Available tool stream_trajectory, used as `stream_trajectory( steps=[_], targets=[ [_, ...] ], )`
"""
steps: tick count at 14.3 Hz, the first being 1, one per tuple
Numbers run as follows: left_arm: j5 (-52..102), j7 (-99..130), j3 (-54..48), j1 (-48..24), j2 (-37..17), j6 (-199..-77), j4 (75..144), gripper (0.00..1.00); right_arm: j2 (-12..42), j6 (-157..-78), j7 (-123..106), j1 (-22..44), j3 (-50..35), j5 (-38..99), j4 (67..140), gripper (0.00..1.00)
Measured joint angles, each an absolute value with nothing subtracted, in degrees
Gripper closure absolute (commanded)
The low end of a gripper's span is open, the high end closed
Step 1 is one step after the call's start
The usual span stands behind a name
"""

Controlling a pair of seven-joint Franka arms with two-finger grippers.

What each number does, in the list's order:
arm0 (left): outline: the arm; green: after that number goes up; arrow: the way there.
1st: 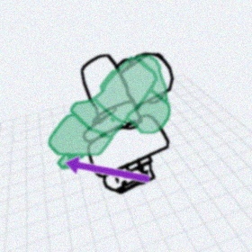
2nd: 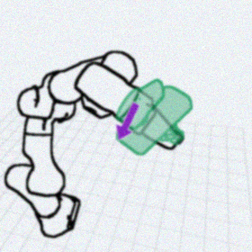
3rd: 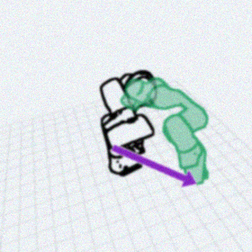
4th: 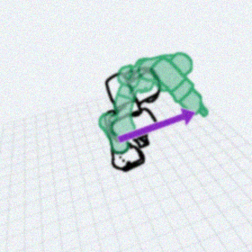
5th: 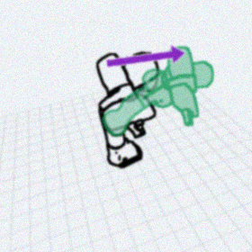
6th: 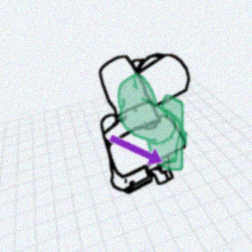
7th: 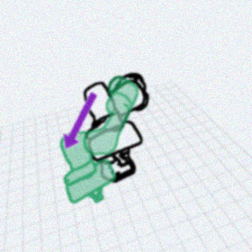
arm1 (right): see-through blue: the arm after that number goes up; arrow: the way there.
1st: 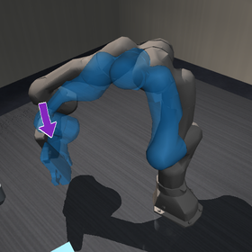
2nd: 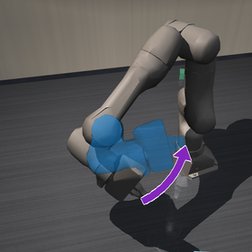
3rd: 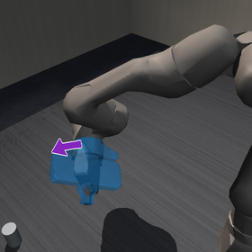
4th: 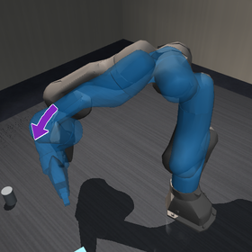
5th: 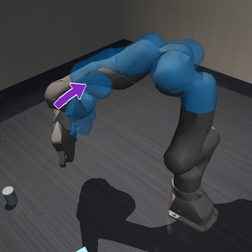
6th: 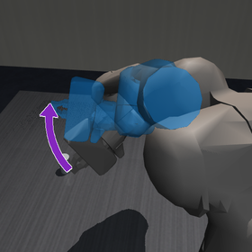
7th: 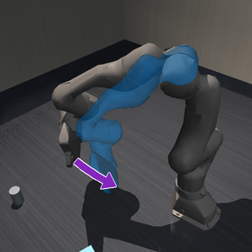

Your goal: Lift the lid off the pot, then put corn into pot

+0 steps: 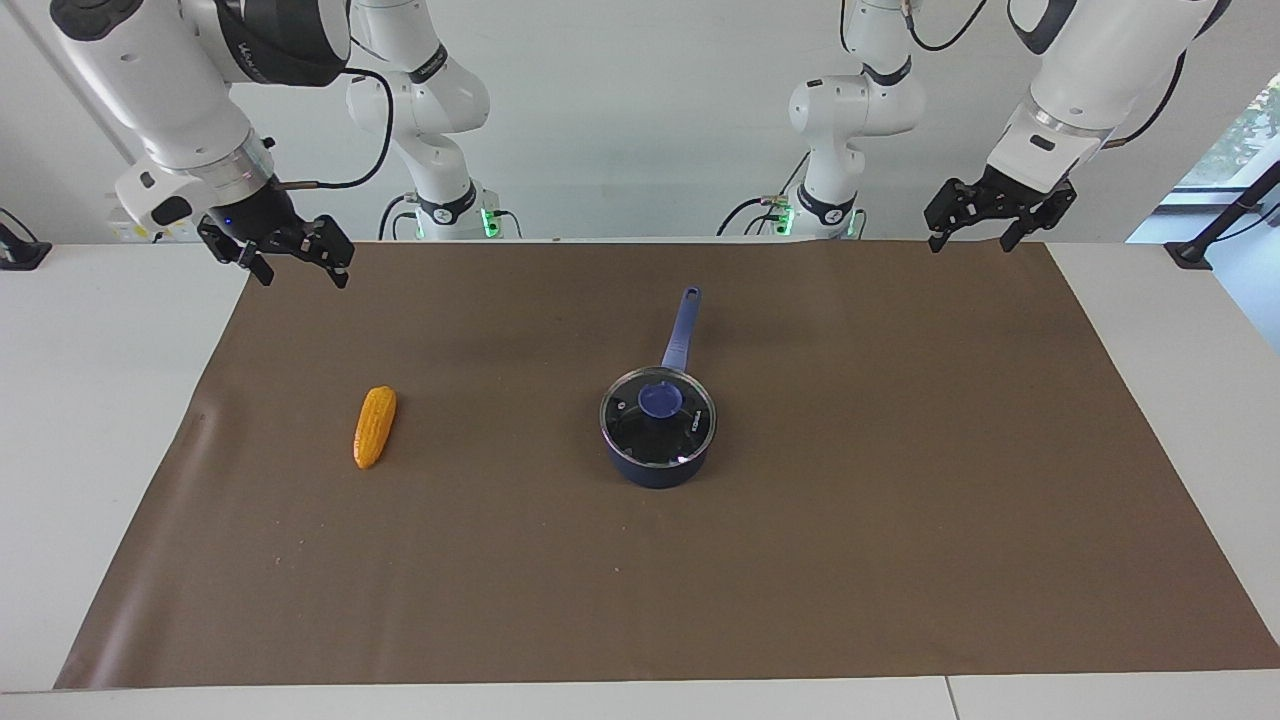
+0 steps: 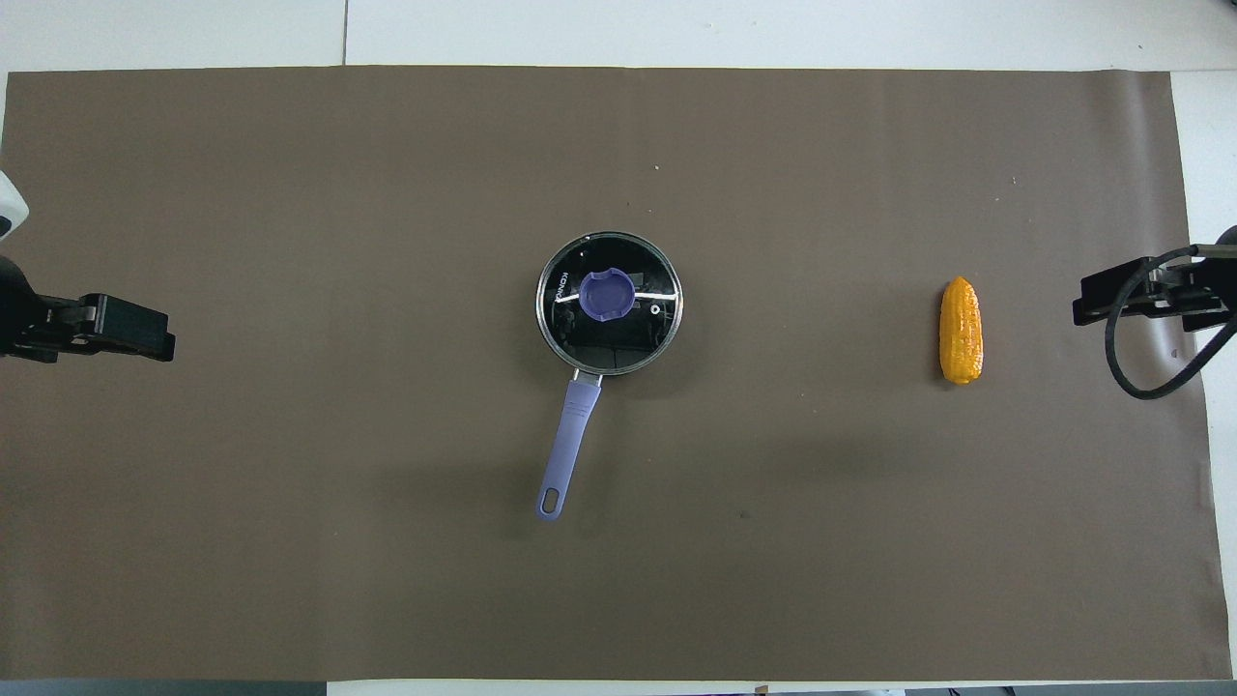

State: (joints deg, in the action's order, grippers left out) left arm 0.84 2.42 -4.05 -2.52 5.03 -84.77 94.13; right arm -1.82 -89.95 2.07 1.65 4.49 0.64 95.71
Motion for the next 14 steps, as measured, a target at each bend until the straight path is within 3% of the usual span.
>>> stream_trajectory(
  steps=[9,11,14],
  targets=[
    [1.0,2.4,-4.1,-2.5,5.0,-84.8,94.1,0.00,-1.8,-91.9,1.0,1.2,4.5,0.7,95.9,0.00],
    [1.8,2.4,-4.1,-2.5,5.0,-84.8,94.2,0.00,-2.0,-99.3,0.5,1.3,4.5,0.7,98.4,0.05],
    [2.3,2.9,-4.4,-2.7,5.0,-86.4,94.5,0.00,-2.0,-112.4,0.6,1.3,4.5,0.8,108.0,0.08]
  ],
)
